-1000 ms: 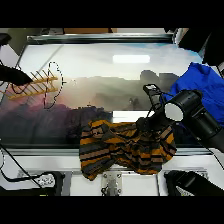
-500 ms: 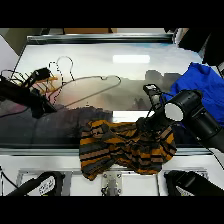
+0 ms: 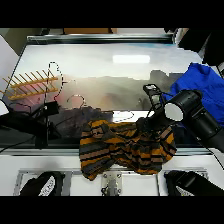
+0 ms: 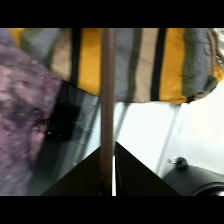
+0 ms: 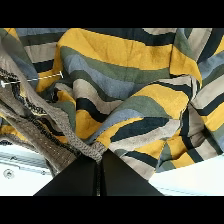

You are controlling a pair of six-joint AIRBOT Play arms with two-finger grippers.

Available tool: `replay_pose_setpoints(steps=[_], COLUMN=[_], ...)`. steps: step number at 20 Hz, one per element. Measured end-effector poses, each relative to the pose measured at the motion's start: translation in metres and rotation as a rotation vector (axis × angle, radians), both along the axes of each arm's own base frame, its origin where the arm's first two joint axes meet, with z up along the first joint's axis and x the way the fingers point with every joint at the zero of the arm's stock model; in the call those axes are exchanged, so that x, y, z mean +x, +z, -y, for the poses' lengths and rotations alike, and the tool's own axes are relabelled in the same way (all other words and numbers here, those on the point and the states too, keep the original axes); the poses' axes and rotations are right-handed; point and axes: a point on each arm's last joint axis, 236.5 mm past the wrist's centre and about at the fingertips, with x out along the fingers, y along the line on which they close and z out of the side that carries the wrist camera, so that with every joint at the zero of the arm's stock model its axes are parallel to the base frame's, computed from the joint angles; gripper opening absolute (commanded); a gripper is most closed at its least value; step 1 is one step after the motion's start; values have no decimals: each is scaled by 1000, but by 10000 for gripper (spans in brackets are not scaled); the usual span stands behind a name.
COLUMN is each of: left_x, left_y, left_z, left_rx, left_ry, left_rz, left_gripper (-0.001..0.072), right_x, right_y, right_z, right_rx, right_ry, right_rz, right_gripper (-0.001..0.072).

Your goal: Fold the clothes and pants, and hang the long-sleeved shirts on hangers.

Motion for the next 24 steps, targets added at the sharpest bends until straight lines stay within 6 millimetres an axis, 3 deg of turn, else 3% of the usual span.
replay_pose_setpoints(steps=[8,15,24], left_x=[-30,-28,-25], left_y=[-17,-20,-17], left_z=[8,18,20], left_rx=[-25,-78,-83], left_ry=[-29,-35,-32], left_rz=[-16,-32,-4], left_gripper=[11,10,11], right_x=[0,1,16], right_y=[0,0,0], right_z=[0,1,24], right_rx=[0,0,2], right_ry=[0,-16,-148], right_rz=[0,-1,-3], right_gripper=[10,11,12])
